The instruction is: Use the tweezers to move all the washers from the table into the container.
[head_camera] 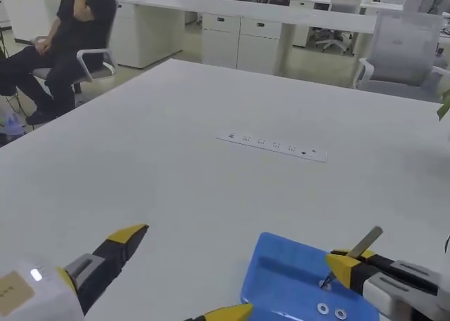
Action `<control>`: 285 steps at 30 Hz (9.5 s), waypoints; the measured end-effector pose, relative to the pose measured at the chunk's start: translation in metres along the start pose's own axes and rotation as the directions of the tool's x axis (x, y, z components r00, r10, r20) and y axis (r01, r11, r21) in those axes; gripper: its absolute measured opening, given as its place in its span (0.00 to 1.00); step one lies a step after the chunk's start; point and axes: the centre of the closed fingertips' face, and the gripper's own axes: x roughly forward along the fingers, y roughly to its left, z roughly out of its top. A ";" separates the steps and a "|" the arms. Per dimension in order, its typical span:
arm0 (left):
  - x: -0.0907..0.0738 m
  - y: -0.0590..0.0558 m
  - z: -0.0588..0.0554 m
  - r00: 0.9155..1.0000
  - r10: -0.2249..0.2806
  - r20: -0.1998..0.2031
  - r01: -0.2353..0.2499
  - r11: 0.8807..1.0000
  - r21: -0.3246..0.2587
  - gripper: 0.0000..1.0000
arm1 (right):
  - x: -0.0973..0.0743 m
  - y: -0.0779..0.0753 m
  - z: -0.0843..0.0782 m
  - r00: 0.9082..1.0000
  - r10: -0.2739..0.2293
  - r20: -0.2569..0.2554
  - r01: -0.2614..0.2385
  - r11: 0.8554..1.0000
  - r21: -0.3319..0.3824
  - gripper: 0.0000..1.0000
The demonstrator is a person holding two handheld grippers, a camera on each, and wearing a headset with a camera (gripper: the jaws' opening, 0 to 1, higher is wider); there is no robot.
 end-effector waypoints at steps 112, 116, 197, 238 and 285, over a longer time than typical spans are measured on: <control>-0.001 0.001 -0.004 1.000 -0.001 -0.023 0.000 1.000 -0.028 0.88 | 0.019 0.110 -0.079 0.914 0.358 -0.191 -0.386 0.913 -0.135 0.04; -0.001 0.001 -0.004 1.000 -0.001 -0.024 0.001 1.000 -0.027 0.88 | 0.018 0.115 -0.081 0.911 0.358 -0.204 -0.394 0.901 -0.182 0.04; -0.002 -0.003 -0.005 0.999 -0.018 -0.030 0.018 1.000 -0.021 0.87 | 0.033 0.037 0.005 0.983 0.182 0.004 -0.182 0.983 0.018 0.03; -0.001 -0.003 -0.006 0.999 -0.022 -0.041 0.021 1.000 -0.017 0.86 | 0.058 0.018 -0.038 0.982 0.138 -0.129 -0.145 0.989 -0.044 0.03; 0.001 -0.007 -0.012 0.997 -0.041 -0.070 0.040 0.999 -0.010 0.86 | 0.027 0.061 0.009 0.978 0.207 0.021 -0.205 0.975 -0.083 0.04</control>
